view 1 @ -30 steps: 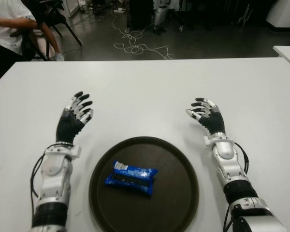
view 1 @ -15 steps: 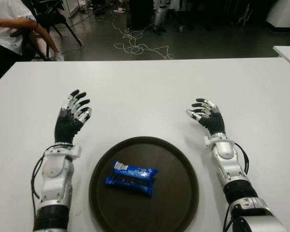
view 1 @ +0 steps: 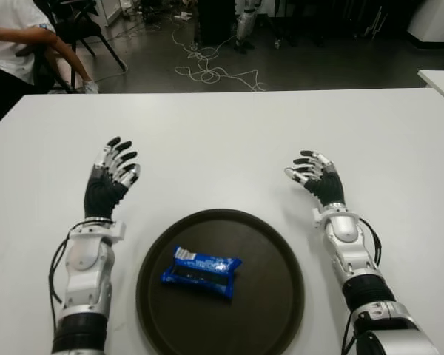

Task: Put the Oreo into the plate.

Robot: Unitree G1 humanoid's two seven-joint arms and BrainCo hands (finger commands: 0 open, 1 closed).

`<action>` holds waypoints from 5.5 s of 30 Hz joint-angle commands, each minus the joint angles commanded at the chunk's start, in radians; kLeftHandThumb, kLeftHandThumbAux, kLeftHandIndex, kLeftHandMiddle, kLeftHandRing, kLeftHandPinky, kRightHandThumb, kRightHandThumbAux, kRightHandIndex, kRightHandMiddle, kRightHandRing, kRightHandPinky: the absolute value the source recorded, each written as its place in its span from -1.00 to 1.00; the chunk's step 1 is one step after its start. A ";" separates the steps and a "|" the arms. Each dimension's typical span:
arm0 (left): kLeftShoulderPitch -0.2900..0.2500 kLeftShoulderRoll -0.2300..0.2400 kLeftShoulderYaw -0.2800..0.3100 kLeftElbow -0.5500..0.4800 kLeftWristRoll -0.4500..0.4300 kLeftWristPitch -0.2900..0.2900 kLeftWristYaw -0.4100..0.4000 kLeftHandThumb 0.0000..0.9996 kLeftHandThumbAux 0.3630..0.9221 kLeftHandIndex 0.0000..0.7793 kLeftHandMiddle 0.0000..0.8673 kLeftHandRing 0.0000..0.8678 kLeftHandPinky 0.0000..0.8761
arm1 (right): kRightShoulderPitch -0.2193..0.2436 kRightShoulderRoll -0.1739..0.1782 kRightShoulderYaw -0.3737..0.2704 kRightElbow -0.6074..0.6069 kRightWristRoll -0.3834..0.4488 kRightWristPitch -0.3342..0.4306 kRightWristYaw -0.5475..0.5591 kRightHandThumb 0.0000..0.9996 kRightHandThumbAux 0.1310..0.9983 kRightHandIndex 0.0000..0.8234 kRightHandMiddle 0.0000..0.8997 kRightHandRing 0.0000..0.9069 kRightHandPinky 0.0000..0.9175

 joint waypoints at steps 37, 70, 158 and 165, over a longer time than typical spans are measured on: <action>-0.023 -0.034 -0.031 -0.011 0.011 0.021 0.010 -0.70 0.67 -0.77 -0.57 -0.62 -0.61 | -0.033 -0.038 -0.019 0.083 -0.001 -0.070 0.009 -0.57 0.42 -0.24 -0.12 -0.10 -0.09; -0.124 -0.021 -0.048 0.109 0.019 0.075 0.000 -0.74 0.50 -0.81 -0.61 -0.64 -0.68 | -0.084 -0.055 -0.002 0.239 -0.031 -0.177 -0.030 -0.59 0.48 -0.21 -0.11 -0.10 -0.09; -0.199 0.023 -0.049 0.433 0.048 -0.076 -0.094 -0.81 0.10 -0.83 -0.63 -0.67 -0.77 | -0.109 -0.044 -0.017 0.299 -0.017 -0.213 0.017 -0.55 0.44 -0.23 -0.11 -0.09 -0.08; -0.198 0.027 -0.051 0.434 0.047 -0.078 -0.104 -0.79 0.01 -0.84 -0.62 -0.66 -0.75 | -0.107 -0.039 -0.023 0.293 -0.008 -0.211 0.019 -0.51 0.44 -0.23 -0.11 -0.08 -0.08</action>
